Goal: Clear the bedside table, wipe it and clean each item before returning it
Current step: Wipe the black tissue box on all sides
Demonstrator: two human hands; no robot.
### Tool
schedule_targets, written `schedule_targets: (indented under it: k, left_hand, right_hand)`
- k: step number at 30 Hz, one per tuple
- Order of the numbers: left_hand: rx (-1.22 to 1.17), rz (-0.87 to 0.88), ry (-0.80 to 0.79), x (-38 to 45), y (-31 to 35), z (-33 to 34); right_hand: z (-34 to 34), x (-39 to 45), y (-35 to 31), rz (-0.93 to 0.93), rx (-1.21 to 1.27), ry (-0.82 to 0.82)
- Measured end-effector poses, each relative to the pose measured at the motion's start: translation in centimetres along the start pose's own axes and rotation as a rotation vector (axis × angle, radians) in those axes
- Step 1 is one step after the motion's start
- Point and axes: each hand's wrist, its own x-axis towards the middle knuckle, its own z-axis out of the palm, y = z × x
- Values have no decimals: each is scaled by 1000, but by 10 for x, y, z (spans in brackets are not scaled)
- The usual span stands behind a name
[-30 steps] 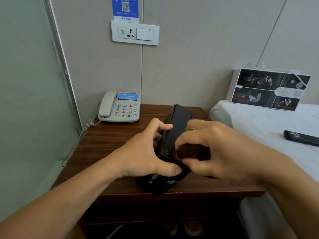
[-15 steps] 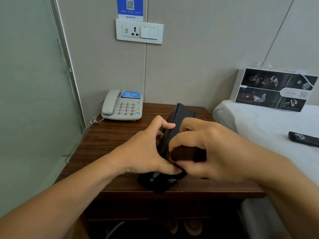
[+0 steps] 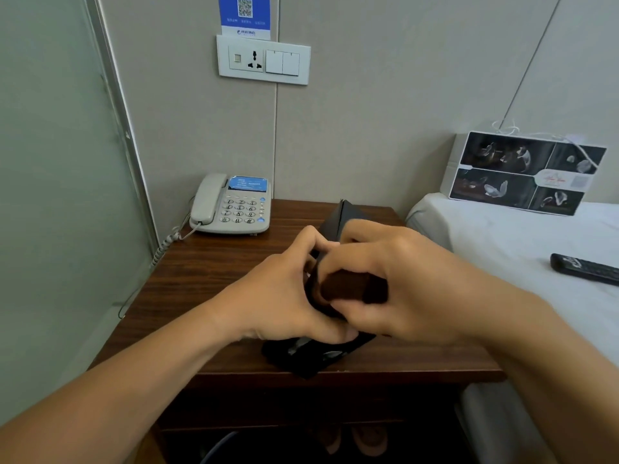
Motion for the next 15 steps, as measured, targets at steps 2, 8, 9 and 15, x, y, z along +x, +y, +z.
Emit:
schedule_targets:
  k: [2,8,9,15]
  left_hand:
    - [5,-41,-13,1,-1,-2]
    - [-18,-18,-19,-1,-2,-2]
    - [-7,8,-13,-1,-2,-2]
    - [-25,-48,35,-3,-5,-2]
  right_hand:
    - [-7,-13,5,20,17,-79]
    - [9,-9,1,31,29,51]
    - [14,-3,-2,16,39,90]
    - [-12,-10,11,32,98,-150]
